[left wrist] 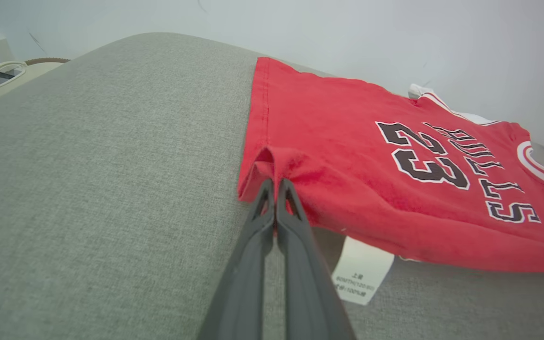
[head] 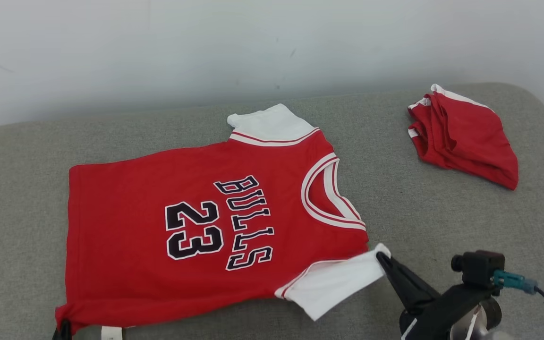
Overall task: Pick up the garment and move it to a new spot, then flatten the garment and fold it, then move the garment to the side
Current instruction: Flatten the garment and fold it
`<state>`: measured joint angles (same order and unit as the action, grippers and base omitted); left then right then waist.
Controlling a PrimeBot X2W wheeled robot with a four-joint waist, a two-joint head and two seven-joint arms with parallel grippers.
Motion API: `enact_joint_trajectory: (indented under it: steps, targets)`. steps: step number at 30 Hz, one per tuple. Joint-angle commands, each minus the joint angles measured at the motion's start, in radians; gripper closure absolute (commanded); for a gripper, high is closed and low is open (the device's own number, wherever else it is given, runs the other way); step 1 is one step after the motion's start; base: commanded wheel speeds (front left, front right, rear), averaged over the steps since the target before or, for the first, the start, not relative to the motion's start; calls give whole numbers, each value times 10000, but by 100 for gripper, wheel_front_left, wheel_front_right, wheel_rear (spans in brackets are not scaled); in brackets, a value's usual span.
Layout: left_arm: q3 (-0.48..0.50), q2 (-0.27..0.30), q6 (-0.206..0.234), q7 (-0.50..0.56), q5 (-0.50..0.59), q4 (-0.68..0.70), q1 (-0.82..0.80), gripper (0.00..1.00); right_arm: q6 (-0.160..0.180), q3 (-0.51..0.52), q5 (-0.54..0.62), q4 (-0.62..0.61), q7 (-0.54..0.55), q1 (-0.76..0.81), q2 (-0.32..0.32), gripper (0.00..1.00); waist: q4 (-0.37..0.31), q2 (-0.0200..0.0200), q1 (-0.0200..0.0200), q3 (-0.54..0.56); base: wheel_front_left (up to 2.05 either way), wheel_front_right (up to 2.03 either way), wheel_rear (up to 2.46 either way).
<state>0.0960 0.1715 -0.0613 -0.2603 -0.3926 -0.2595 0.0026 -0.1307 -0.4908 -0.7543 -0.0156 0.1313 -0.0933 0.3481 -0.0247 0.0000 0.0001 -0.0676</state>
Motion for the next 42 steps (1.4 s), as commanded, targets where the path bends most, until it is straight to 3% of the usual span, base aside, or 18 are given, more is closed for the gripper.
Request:
enact_joint_trajectory:
  steps: [1, 22, 38, 39, 40, 41, 42]
  targets:
    - [-59, 95, -63, -36, 96, -114, -252, 100, -1, 45, 105, 259, -91, -554, -73, 100, 5, 0, -1, -74, 0, 0, 0]
    - [-633, 836, -387, 367, 87, -2090, -3092, 100, -1, -1412, -692, 5097, -416, -5341, -1042, 100, -34, 0, -1, -1014, 0, 0, 0]
    - [-1112, 1102, -571, 89, 85, -4580, -4793, 100, -1, -2952, -1534, 7932, -1597, -7339, -1696, 100, -73, 0, -1, -1441, 0, 0, 0]
    - [-1146, 1082, -583, 59, 97, -4681, -4846, 100, -1, -3035, -1594, 8013, -1694, -7402, -1694, 69, -62, 0, -1, -1438, 0, 0, 0]
    - [-1169, 1071, -577, 40, 121, -4766, -4891, 75, -1, -3117, -1654, 8088, -1807, -7448, -1688, 37, -51, 0, -1, -1433, 0, 0, 0]
    - [-1192, 1053, -585, 22, 151, -4844, -4937, 29, -1, -3198, -1715, 8174, -1908, -7468, -1668, 6, -33, 0, -1, -1414, 0, 0, 0]
    - [-1200, 1040, -592, 9, 160, -4907, -4954, 0, -1, -3276, -1774, 8252, -1999, -7488, -1655, 0, -26, 0, -1, -1396, 0, 0, 0]
